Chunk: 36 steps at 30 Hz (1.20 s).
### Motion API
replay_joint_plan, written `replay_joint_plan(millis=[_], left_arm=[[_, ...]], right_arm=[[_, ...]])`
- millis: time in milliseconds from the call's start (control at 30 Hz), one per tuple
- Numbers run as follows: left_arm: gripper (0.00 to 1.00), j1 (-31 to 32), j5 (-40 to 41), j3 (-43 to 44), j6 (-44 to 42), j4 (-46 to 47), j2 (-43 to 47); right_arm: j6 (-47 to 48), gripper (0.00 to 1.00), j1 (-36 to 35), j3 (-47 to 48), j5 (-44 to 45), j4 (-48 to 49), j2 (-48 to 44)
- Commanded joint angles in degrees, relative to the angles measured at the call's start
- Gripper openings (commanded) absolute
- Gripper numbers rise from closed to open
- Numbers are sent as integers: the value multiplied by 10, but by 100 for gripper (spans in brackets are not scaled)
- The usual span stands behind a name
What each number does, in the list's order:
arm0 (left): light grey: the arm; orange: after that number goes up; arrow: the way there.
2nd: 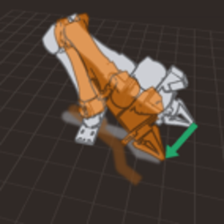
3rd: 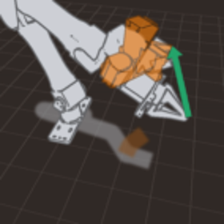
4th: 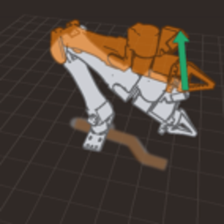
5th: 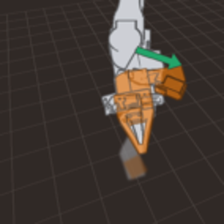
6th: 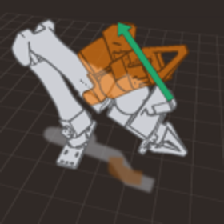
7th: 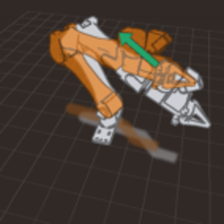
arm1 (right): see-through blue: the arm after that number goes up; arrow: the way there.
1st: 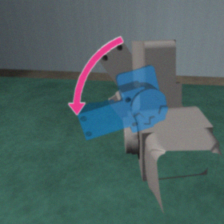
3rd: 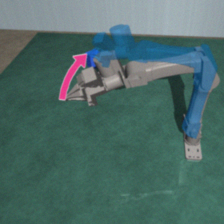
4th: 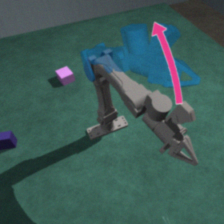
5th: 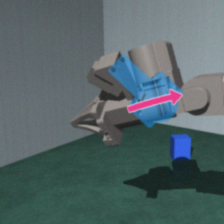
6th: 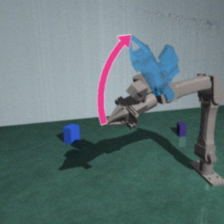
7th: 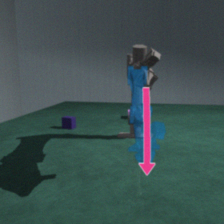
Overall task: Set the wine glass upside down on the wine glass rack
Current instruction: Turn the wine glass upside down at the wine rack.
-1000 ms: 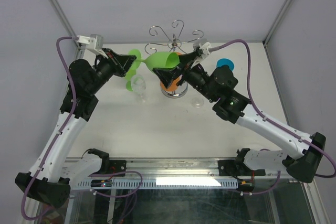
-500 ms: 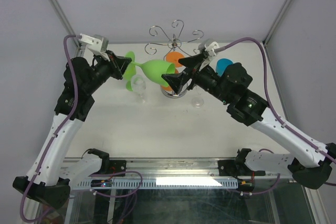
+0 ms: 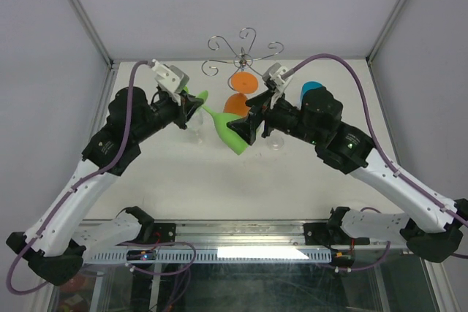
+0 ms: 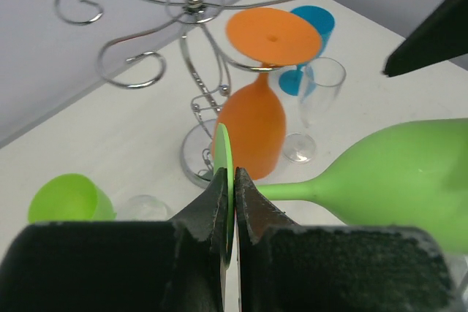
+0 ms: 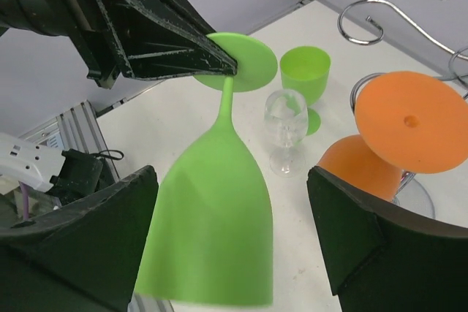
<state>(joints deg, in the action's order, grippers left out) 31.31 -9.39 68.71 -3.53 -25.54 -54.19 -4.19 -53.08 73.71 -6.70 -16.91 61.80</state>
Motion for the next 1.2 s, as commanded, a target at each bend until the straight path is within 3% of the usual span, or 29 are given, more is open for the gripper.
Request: replay_joint_plan(millis=[0, 267, 567, 667, 900, 1167], left_arm=[[0, 85, 90, 38, -51, 3, -14], [0, 192, 151, 73, -118, 9, -46], [0, 251, 184, 106, -202, 26, -84], [0, 258, 186, 115, -220, 25, -85], [0, 267, 186, 141, -252, 4, -104], [0, 281, 189, 157, -264, -14, -117]], right_arm=[[-3, 85, 1, 21, -30, -19, 5], [-44, 76, 1, -6, -9, -25, 2], [-95, 58, 15, -5, 1, -47, 9], [-110, 50, 48, 0, -36, -60, 8], [-130, 42, 98, 3, -157, -68, 15], [-127, 32, 128, 1, -181, -71, 24]])
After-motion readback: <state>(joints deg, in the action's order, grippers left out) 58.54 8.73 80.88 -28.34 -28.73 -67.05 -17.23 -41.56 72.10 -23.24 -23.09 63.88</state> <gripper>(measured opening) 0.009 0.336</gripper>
